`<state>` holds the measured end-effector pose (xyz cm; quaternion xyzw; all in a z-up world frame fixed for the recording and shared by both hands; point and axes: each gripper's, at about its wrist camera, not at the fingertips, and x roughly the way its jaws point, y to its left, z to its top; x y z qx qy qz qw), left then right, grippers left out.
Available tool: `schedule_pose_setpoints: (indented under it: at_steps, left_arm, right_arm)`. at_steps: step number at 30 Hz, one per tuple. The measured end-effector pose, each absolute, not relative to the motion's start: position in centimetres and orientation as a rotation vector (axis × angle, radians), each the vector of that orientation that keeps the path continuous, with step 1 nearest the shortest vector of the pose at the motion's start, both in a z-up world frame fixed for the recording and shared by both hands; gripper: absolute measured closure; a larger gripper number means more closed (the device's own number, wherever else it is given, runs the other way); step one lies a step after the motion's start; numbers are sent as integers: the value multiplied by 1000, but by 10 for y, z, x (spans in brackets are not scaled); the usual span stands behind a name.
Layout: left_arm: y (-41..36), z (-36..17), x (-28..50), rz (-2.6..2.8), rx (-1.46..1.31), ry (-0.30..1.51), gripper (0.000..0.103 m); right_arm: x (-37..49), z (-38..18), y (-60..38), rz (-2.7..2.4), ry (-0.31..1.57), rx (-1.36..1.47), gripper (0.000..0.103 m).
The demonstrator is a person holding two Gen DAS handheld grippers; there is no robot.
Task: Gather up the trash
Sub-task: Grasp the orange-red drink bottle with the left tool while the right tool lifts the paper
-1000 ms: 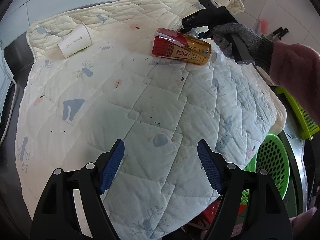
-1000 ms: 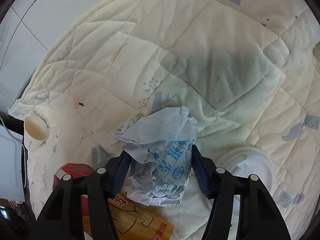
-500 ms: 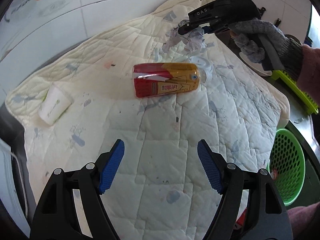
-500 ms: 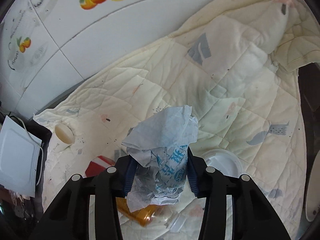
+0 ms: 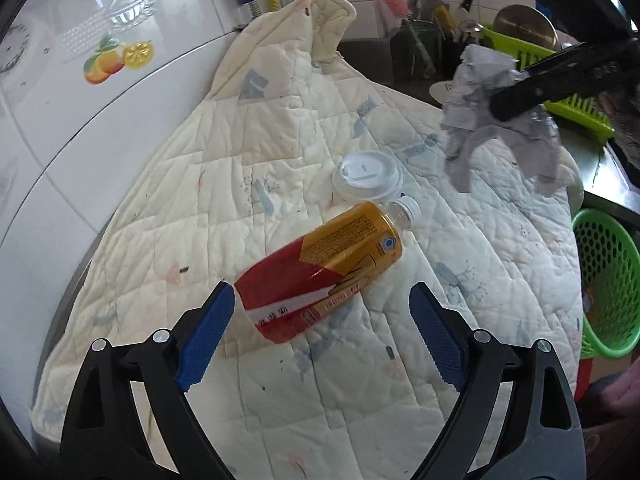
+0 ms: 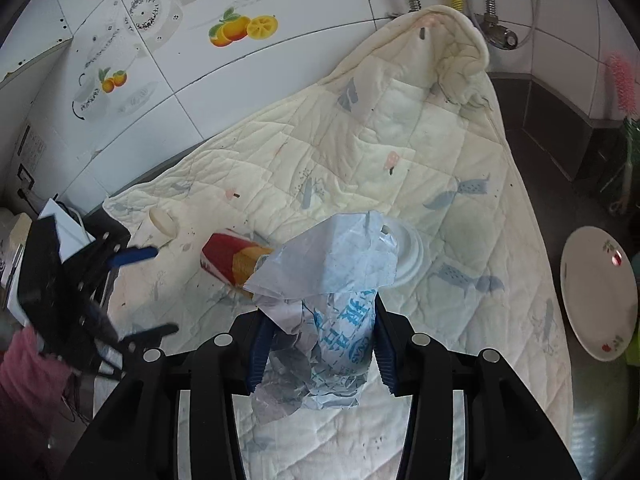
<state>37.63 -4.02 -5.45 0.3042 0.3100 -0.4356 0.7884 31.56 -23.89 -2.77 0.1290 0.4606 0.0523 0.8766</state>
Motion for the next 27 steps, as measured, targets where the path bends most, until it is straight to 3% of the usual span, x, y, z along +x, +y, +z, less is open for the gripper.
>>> schedule_pose_setpoints:
  at_steps: [21, 27]
  left_arm:
    - [-125, -129, 420, -1129, 1141, 702, 14]
    - [-128, -143, 424, -1088, 1138, 733, 21]
  right_arm:
    - [174, -78, -282, -69, 1084, 485, 60]
    - [160, -85, -285, -91, 1084, 511, 60]
